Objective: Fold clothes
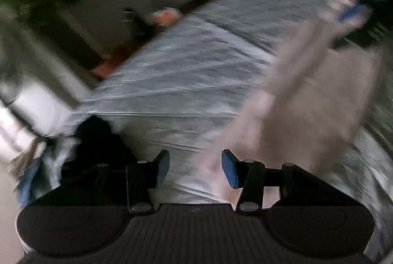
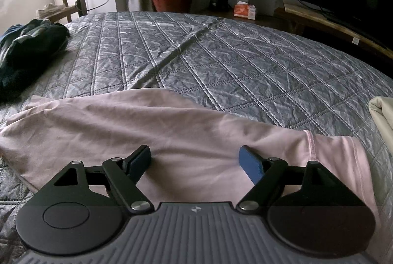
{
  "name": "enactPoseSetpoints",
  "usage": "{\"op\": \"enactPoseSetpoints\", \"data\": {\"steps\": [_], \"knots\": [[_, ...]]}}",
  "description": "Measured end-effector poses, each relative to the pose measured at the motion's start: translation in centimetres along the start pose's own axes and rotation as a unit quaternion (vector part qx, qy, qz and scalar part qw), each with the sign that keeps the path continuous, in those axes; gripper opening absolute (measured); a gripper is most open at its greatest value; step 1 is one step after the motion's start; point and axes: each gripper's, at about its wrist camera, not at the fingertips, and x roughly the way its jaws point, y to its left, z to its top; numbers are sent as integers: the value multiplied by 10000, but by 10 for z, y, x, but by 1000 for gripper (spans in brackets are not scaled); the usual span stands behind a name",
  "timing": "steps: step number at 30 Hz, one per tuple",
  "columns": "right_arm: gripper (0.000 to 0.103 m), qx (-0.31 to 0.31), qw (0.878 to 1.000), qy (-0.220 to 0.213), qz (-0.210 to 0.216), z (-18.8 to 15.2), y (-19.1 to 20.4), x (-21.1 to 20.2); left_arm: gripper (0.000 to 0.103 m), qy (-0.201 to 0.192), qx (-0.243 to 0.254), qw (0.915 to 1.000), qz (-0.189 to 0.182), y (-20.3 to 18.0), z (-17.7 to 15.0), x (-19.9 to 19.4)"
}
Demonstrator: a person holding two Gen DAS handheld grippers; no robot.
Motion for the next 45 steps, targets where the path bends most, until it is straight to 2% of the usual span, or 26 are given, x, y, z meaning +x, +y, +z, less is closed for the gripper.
{"op": "enactPoseSetpoints", "data": {"steps": [2,4,5,6,7,8,10,12,16,18,21,22,24,25,28,29,31,33,34,36,40,41,43,44,45], "knots": [[84,-2,10000,-2,0,0,0,0,43,139,80,9999,-53,-1,0,7],[84,-1,10000,1,9,0,0,1,44,210,80,9993,300,6,0,20],[84,-1,10000,2,13,0,0,1,60,271,62,9983,513,13,1,29],[84,0,10000,2,16,0,0,1,57,348,17,9968,721,22,3,38],[85,2,10000,2,20,0,0,1,28,621,7,9933,977,33,6,51],[85,2,10000,1,23,0,-1,1,15,770,-89,9910,1088,44,6,55],[85,-2,10000,-5,32,0,-1,1,27,538,-622,9922,933,65,5,41],[85,-10,10000,-9,40,-1,-1,1,28,304,-899,9928,724,72,4,26],[88,-24,10000,-5,52,0,-2,2,36,-153,-257,9995,90,34,5,1],[88,-17,10000,-1,47,0,-1,2,37,-400,-24,9989,-231,9,11,-10],[88,-5,10000,-2,37,0,0,2,38,-741,194,9959,-477,-21,23,-29],[88,-2,10000,-2,34,0,0,2,42,-790,304,9949,-541,-29,26,-29],[88,0,10000,-1,33,0,0,2,43,-496,784,9950,-376,-44,23,-12],[88,-1,10000,-2,33,0,0,2,42,-343,846,9956,-227,-41,20,-3],[88,-9,10000,2,39,0,0,2,53,56,654,9974,287,-13,9,19],[88,-14,10000,3,43,0,0,2,53,224,528,9970,513,2,7,26],[88,-26,10000,4,50,0,0,2,40,566,299,9926,1031,32,5,39],[88,-35,10000,7,54,0,0,2,40,824,142,9869,1377,58,-2,49],[88,-37,10000,9,54,0,0,2,41,835,-73,9867,1395,69,-5,46],[88,-50,10000,10,54,0,0,2,41,586,-565,9873,1363,84,-5,29],[87,-64,10000,47,42,2,1,2,50,60,-1264,9801,1527,86,-1,-1],[82,-47,10000,76,43,5,2,1,50,12,-1412,9793,1451,83,0,-5],[58,-19,9997,-41,253,8,7,-10,51,-62,-1429,9807,1333,76,2,-4],[32,-17,9993,-100,356,9,10,-16,52,-54,-1395,9829,1205,71,2,-3],[34,-130,9988,-170,439,11,17,-22,52,-22,-1355,9861,962,65,2,-3]]}}
